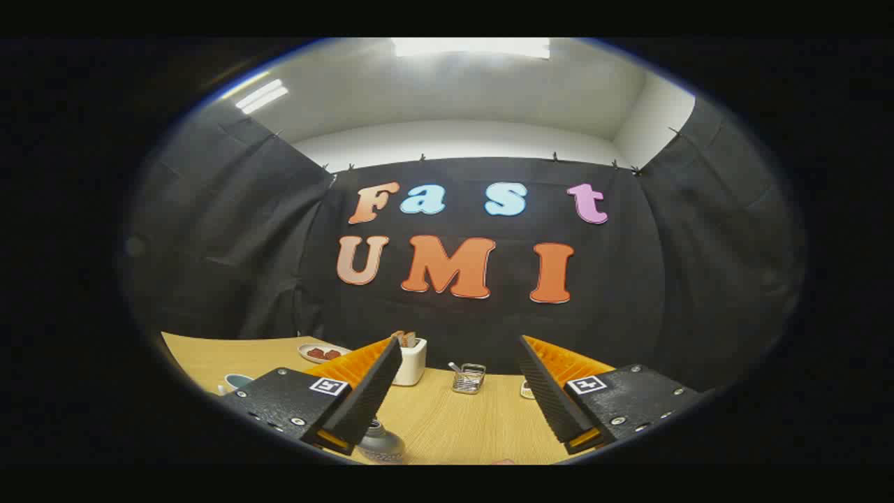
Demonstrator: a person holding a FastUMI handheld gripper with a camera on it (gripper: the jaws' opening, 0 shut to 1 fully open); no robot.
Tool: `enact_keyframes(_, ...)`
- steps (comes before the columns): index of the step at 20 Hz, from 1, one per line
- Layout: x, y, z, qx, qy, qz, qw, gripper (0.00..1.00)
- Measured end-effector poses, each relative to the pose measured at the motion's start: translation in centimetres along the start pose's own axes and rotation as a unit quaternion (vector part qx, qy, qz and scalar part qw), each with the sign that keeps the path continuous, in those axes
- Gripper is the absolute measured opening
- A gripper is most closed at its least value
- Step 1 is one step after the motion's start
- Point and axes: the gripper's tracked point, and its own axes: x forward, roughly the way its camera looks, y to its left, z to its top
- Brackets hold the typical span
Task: Take the bottle from table, then pour the juice into the cup, finally place the bottle on the coaster
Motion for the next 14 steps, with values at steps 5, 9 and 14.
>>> enact_keyframes(5, -0.07, 0.28, -0.16, 0.007, 0.001, 0.005, 1.0, 0.98)
enact_keyframes(9, -0.02, 0.22, -0.2, 0.005, 0.002, 0.005, 1.0, 0.98)
enact_keyframes(14, 0.0, 0.42, -0.35, 0.009, 0.007, 0.006, 1.0, 0.98)
